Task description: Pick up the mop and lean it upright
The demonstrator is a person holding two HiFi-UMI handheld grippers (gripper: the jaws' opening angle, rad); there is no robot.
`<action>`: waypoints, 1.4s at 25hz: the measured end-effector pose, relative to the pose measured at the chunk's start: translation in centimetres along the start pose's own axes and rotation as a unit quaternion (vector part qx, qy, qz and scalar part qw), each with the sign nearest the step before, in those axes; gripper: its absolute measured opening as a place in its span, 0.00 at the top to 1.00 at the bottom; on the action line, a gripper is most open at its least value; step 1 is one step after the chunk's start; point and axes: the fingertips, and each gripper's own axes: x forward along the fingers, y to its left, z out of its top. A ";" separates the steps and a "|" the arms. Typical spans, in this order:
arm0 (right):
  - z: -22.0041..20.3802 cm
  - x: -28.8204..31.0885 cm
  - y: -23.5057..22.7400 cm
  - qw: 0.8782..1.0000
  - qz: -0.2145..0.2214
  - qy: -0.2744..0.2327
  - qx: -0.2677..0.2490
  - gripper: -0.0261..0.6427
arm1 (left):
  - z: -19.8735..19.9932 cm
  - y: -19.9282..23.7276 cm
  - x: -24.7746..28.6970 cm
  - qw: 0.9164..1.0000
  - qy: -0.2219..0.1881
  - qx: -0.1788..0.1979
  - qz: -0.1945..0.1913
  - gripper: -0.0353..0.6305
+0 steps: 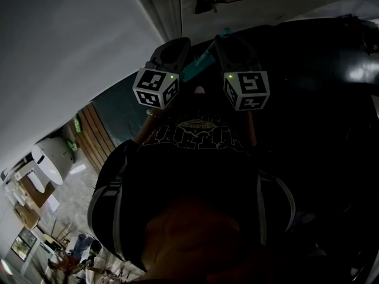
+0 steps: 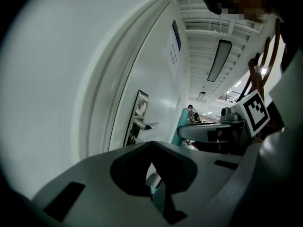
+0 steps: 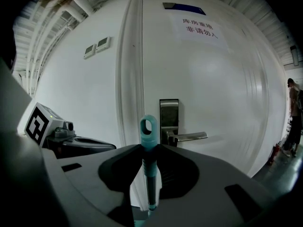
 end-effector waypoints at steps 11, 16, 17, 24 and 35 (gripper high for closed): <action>0.2 0.1 -0.3 1.000 0.000 0.001 -0.002 0.81 | 0.4 0.5 -0.4 1.000 -0.016 0.001 0.009 0.89; 0.4 0.5 -0.3 1.000 0.003 -0.001 -0.003 0.81 | 0.4 0.9 -0.7 1.000 -0.020 -0.001 0.019 0.89; 0.5 0.6 -0.2 1.000 0.005 -0.001 -0.004 0.81 | 0.4 1.0 -0.8 1.000 -0.021 -0.001 0.021 0.89; 1.8 -0.1 -1.5 1.000 -0.023 -0.014 -0.010 0.81 | 1.5 -0.1 0.1 0.999 -0.029 0.007 -0.017 0.89; 3.9 -0.7 -2.6 0.999 -0.034 -0.032 -0.024 0.81 | 2.6 0.3 -0.8 0.999 -0.045 0.025 0.004 0.89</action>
